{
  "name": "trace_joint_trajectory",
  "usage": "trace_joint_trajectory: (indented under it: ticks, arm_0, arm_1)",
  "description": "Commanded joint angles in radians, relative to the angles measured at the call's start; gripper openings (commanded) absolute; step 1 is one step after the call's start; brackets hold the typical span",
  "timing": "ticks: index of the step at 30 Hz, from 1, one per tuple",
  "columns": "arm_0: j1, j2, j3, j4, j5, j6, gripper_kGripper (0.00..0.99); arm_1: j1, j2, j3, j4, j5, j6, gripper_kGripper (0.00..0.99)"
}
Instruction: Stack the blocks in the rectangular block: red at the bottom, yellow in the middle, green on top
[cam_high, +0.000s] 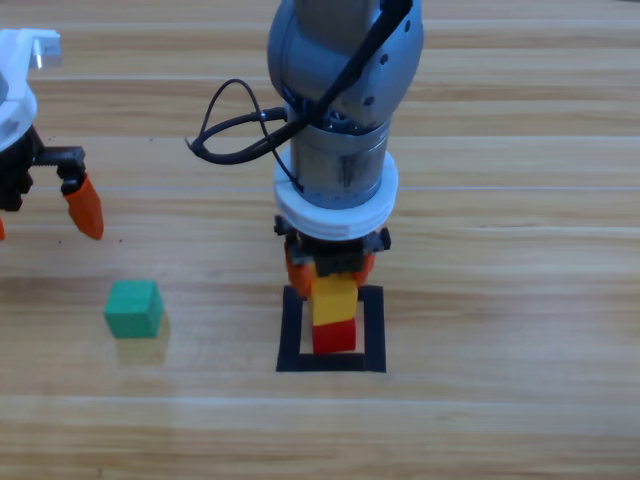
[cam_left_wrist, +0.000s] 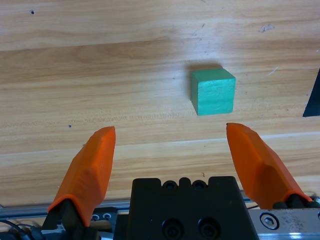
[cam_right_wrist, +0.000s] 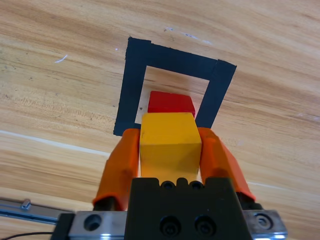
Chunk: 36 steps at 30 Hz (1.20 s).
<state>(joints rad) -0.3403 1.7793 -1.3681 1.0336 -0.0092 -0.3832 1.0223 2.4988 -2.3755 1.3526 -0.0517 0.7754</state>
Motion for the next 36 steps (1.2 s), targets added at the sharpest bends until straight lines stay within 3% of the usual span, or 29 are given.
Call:
trace_joint_trajectory:
  ticks: [1,4,11,17,19,21,22,24,26,28,30,32,36]
  arm_0:
    - [-0.019,0.037,0.024,-0.01,-0.011,0.001,0.943]
    - [-0.019,0.035,0.027,-0.012,-0.011,0.003,0.943]
    - [-0.019,0.025,0.029,-0.026,-0.015,-0.005,0.943]
    - [-0.037,0.026,0.014,-0.063,0.014,-0.137,0.976]
    - [-0.068,0.055,0.014,-0.078,0.026,-0.172,0.976]
    - [-0.111,0.098,0.007,-0.084,0.041,-0.19,0.976]
    - [-0.135,0.12,0.006,-0.086,0.052,-0.204,0.976]
    - [-0.167,0.153,0.017,-0.099,0.063,-0.22,0.976]
    - [-0.192,0.184,0.035,-0.124,0.06,-0.224,0.977]
    - [-0.204,0.201,0.04,-0.129,0.055,-0.223,0.977]
    - [-0.209,0.203,0.047,-0.132,0.046,-0.212,0.979]
    - [-0.209,0.201,0.052,-0.135,0.04,-0.198,0.977]
    - [-0.207,0.215,0.058,-0.136,0.038,-0.175,0.976]
  arm_1:
    - [0.035,0.066,-0.002,0.016,0.007,0.001,0.937]
    - [0.035,0.037,-0.004,0.017,-0.005,-0.001,0.988]
    - [0.039,-0.127,-0.01,0.017,-0.033,-0.028,0.99]
    - [0.05,-0.29,0.039,-0.006,-0.091,-0.056,0.99]
    - [0.05,-0.4,0.176,-0.107,-0.089,-0.105,0.99]
    - [0.039,-0.571,0.46,-0.343,-0.063,-0.162,0.99]
    - [0.005,-0.712,0.705,-0.576,0.001,-0.205,0.99]
    - [-0.07,-0.907,1.059,-0.918,0.122,-0.265,0.99]
    - [-0.162,-1.023,1.248,-1.063,0.236,-0.352,0.99]
    - [-0.218,-1.072,1.32,-1.09,0.289,-0.459,0.99]
    - [-0.245,-1.124,1.363,-1.07,0.288,-0.582,0.99]
    - [-0.249,-1.163,1.408,-1.08,0.217,-0.67,0.99]
    - [-0.249,-1.17,1.421,-1.078,0.191,-0.829,0.99]
